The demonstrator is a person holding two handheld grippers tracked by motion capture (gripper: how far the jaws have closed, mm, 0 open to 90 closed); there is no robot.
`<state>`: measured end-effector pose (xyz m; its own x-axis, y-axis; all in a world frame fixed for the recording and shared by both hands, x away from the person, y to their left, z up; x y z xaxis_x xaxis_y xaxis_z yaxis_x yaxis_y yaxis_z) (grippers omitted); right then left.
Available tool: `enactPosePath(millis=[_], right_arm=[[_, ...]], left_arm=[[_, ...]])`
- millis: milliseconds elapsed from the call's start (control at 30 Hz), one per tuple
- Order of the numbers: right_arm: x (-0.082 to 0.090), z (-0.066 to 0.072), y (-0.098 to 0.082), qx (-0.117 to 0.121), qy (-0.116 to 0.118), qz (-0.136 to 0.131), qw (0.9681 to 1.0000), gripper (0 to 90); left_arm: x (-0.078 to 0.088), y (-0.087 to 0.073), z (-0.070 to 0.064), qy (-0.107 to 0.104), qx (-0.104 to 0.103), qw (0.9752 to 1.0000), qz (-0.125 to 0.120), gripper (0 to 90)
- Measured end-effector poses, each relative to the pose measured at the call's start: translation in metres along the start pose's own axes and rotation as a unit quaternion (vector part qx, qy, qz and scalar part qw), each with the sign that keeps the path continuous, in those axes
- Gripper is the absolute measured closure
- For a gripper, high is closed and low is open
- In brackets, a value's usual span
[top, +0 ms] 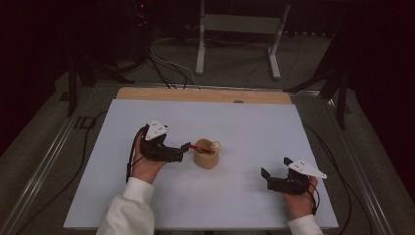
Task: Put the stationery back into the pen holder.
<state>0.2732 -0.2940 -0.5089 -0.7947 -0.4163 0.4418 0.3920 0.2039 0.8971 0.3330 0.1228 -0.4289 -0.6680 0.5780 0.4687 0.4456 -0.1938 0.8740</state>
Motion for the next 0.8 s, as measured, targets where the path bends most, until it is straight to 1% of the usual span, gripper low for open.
enactPosePath(millis=[67,167,267,333,400,433,567,600,633,800], right_arm=[[0.000,0.000,0.000,-0.001,0.000,-0.001,1.0000,0.0],[0.000,0.000,0.000,-0.001,0.000,-0.001,1.0000,0.1],[0.001,0.000,0.000,-0.001,0.000,-0.002,1.0000,0.1],[0.001,0.000,0.000,-0.002,-0.001,-0.001,1.0000,0.0],[0.001,0.000,0.000,-0.001,0.000,-0.002,1.0000,0.1],[0.001,0.000,0.000,-0.001,-0.001,-0.002,1.0000,0.1],[0.001,0.000,0.000,-0.001,-0.001,-0.002,1.0000,0.1],[0.001,0.000,0.000,-0.001,-0.001,-0.002,1.0000,0.1],[0.001,0.000,0.000,-0.001,-0.001,-0.001,1.0000,0.0],[0.001,0.000,0.000,-0.002,-0.001,-0.002,1.0000,0.0]], left_arm=[[0.002,0.000,0.001,-0.001,-0.001,1.0000,0.002,0.5],[0.005,0.000,0.004,-0.003,0.004,1.0000,0.003,0.5],[0.009,-0.001,0.007,-0.003,0.010,0.9999,-0.003,1.0],[0.012,-0.002,0.009,0.008,0.009,0.9999,-0.011,1.0],[0.014,-0.002,0.010,0.011,0.009,0.9998,-0.014,1.0],[0.018,-0.003,0.014,0.016,0.011,0.9996,-0.018,1.0],[0.023,-0.006,0.020,0.021,0.013,0.9995,-0.020,0.9],[0.023,-0.006,0.020,0.021,0.013,0.9995,-0.020,0.9],[0.026,-0.007,0.024,0.027,0.013,0.9993,-0.021,0.9],[0.032,-0.012,0.032,0.041,0.014,0.9987,-0.026,0.5]])
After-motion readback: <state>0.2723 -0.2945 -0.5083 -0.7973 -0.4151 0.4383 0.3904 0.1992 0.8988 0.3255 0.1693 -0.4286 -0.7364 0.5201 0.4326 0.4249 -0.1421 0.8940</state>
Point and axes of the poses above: each handheld gripper's, and its own axes: x roughly backward along the jaws, y roughly out of its top, z roughly to its left, the point moved 1 cm from there along -x, roughly forward along the jaws, and after that the axes turned 5 degrees about x, right-handed, at the moved point
